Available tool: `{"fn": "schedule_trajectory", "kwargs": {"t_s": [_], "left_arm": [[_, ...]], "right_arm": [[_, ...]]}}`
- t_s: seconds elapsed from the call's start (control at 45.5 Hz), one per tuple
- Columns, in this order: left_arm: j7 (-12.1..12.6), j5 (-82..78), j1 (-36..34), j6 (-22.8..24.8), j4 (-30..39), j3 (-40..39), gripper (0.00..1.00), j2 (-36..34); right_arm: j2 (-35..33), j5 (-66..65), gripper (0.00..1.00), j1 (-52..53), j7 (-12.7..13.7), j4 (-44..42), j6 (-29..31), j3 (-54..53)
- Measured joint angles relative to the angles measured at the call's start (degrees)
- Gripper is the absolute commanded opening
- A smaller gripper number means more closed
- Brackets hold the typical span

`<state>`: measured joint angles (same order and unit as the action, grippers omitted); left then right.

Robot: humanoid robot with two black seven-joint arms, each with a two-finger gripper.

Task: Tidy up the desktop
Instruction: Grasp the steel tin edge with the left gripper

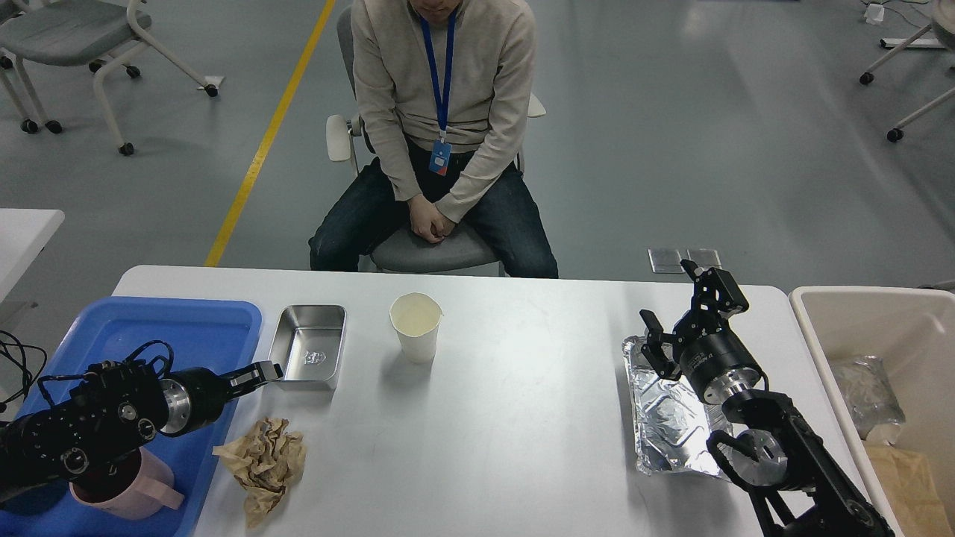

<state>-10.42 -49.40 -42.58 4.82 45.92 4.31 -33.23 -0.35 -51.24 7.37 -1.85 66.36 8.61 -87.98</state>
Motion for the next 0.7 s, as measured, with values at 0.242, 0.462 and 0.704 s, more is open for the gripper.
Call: {"fn": "schedule_trajectory", "kwargs": {"t_s": [0.242, 0.462, 0.704], "left_arm": [[-1.2, -0.1, 0.5, 0.0, -0.5, 0.1, 0.06, 0.6], [-3.4, -0.1, 0.8, 0.1, -2.7, 0.1, 0.0, 1.9], [-4.5, 0.0, 0.8, 0.0, -2.9, 0.0, 0.0, 2.0]], "right_arm": [[0.0, 0.0, 1.0, 0.0, 0.0, 0.0, 0.0, -0.1], [0.0, 0.0, 1.0, 0.0, 0.0, 0.0, 0.0, -0.1], [0.0, 0.0, 1.0, 0.0, 0.0, 0.0, -0.1, -0.1]]}}
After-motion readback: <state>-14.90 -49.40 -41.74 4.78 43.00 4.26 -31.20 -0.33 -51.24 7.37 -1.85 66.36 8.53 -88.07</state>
